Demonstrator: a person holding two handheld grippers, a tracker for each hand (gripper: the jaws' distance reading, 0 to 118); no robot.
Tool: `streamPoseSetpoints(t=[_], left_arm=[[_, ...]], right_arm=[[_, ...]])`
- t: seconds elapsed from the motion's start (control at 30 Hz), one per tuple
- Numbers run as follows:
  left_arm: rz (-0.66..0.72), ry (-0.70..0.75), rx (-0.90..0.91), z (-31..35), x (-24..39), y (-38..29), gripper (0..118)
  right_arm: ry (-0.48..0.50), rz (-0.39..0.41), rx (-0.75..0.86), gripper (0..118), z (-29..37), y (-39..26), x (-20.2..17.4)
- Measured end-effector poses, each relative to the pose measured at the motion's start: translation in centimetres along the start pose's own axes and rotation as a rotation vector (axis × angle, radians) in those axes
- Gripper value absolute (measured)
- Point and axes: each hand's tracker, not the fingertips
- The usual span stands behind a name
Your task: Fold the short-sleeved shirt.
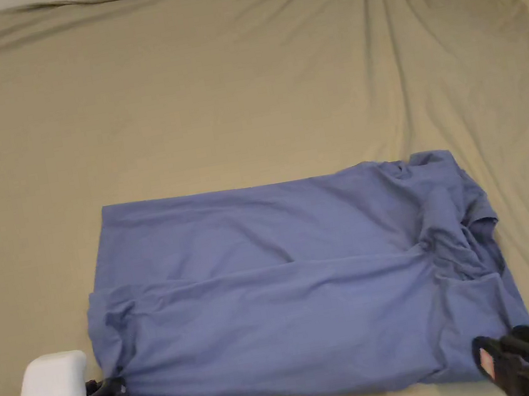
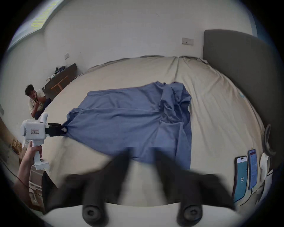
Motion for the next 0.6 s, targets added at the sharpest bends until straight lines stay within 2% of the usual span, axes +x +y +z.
streamPoseSetpoints(t=[0.03, 0.07, 0.1, 0.13, 0.27, 0.37, 0.43, 0.47, 0.5, 0.53, 0.57, 0.6], left_arm=[[0.006, -0.004, 0.004, 0.2, -0.1, 0.1, 5], [0.019, -0.012, 0.010, 0.3, -0.5, 0.1, 5], [0.025, -0.013, 0.011, 0.4, -0.6, 0.2, 5], [0.026, -0.014, 0.012, 0.5, -0.7, 0.3, 5], [0.012, -0.005, 0.004, 0.7, 0.0, 0.6, 5], [0.013, -0.004, -0.001, 0.5, 0.3, 0.8, 5], [0.015, -0.002, -0.013, 0.2, 0.2, 0.8, 5], [0.017, -0.003, -0.020, -0.1, 0.1, 0.8, 5], [0.018, -0.010, -0.029, -0.2, 0.1, 0.8, 5], [0.019, -0.013, -0.034, -0.2, 0.1, 0.8, 5], [0.022, -0.016, -0.035, -0.2, 0.1, 0.7, 5], [0.030, -0.034, -0.036, 0.0, 0.3, 0.8, 5]], right_arm=[[-0.019, -0.003, -0.023, 111, -0.3, -0.1, 0.5], [-0.032, 0.008, -0.012, 118, -0.6, -0.5, 1.0], [-0.081, 0.015, 0.045, 118, -0.6, -0.8, 1.6], [-0.106, -0.001, 0.015, 118, -1.1, -0.9, 2.3], [-0.131, -0.052, -0.085, 118, -5.2, -1.3, 5.6], [-0.114, -0.099, -0.132, 116, -8.9, -1.7, 7.4], [-0.065, -0.161, -0.154, 88, -10.2, -2.0, 8.3], [-0.093, -0.161, -0.158, 79, -10.3, -2.0, 8.3], [-0.116, -0.084, -0.114, 56, -9.3, -1.8, 7.9], [-0.097, -0.059, -0.108, 27, -8.6, -1.6, 7.7], [-0.053, -0.057, -0.114, 21, -8.1, -1.3, 7.6], [-0.002, -0.103, -0.091, 21, -7.9, -1.2, 7.4]])
